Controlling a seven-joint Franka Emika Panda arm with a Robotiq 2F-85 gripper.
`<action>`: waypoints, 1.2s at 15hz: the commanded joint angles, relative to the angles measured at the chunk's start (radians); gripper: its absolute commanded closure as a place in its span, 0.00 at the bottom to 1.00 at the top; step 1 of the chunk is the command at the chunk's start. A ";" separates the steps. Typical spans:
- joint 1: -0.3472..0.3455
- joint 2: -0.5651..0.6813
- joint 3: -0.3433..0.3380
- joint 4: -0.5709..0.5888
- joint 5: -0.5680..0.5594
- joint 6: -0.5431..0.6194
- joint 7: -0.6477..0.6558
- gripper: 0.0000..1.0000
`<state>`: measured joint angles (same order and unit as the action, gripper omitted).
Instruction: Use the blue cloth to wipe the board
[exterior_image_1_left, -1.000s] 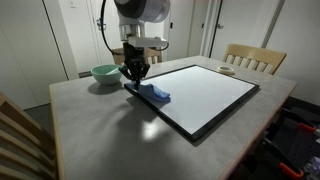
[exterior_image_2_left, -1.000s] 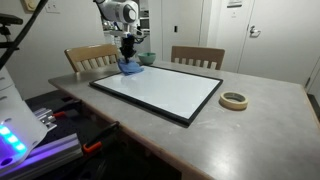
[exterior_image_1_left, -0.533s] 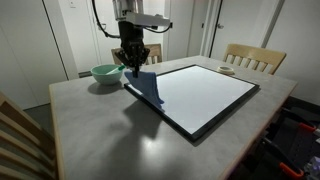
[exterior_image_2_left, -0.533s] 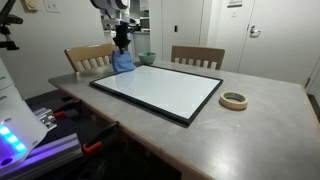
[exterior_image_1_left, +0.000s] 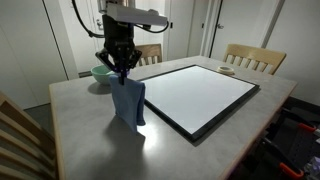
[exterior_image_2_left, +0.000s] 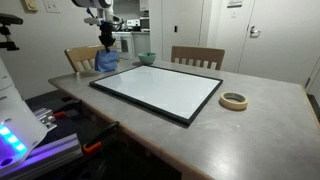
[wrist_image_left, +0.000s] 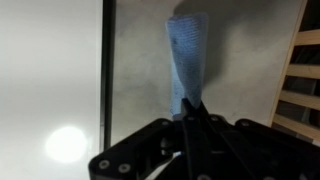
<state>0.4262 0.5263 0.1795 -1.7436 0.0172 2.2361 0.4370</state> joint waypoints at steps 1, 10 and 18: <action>0.035 -0.096 0.007 -0.189 0.014 0.133 0.087 0.99; 0.049 -0.269 -0.058 -0.616 -0.098 0.414 0.273 0.99; -0.007 -0.224 -0.206 -0.692 -0.337 0.561 0.323 0.99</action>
<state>0.4449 0.2765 0.0233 -2.4272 -0.2366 2.7357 0.7410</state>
